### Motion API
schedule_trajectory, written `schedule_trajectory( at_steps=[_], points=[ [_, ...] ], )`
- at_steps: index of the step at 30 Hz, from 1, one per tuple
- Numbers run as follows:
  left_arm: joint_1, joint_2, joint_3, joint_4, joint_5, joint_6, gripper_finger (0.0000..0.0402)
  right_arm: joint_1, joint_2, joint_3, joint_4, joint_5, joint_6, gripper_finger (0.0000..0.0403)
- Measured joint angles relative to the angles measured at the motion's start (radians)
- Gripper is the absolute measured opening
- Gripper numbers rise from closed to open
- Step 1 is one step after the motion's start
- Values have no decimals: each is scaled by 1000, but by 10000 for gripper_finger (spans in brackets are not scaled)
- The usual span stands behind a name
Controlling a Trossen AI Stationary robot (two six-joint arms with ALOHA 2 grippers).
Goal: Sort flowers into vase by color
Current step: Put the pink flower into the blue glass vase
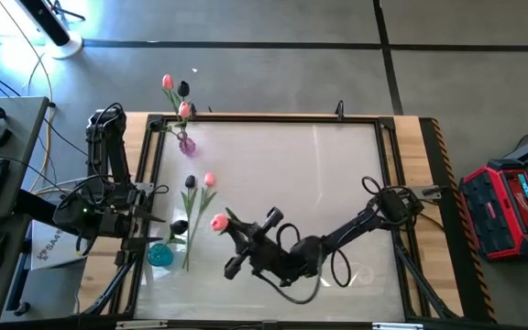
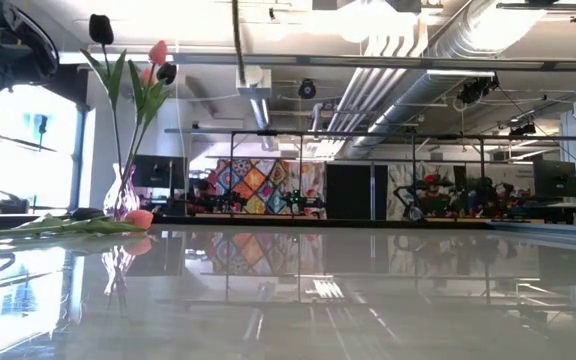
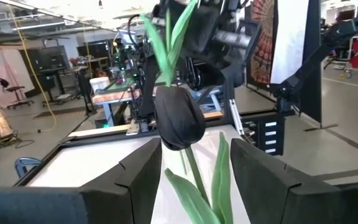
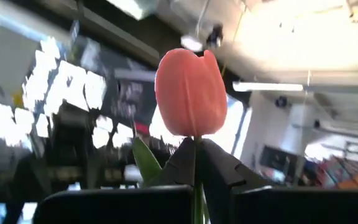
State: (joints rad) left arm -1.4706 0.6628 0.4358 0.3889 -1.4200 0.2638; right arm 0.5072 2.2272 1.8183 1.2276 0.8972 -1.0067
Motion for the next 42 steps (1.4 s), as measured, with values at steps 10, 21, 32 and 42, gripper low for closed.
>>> schedule_trajectory(
  at_steps=[10, 21, 32, 42],
  points=[
    [73, 0, 0, -2, 71, 13, 179, -62, 0, 0, 54, -204, 38, 0],
    [169, 0, 0, 3, 45, 89, 179, -176, 2, 0, -38, -291, 145, 0],
    [278, -5, 0, 8, -65, 108, 179, -358, 2, 0, -125, -712, 464, 0],
    [387, -5, -1, 33, -48, 193, 179, -476, 3, 0, -146, -1011, 876, 0]
  ],
)
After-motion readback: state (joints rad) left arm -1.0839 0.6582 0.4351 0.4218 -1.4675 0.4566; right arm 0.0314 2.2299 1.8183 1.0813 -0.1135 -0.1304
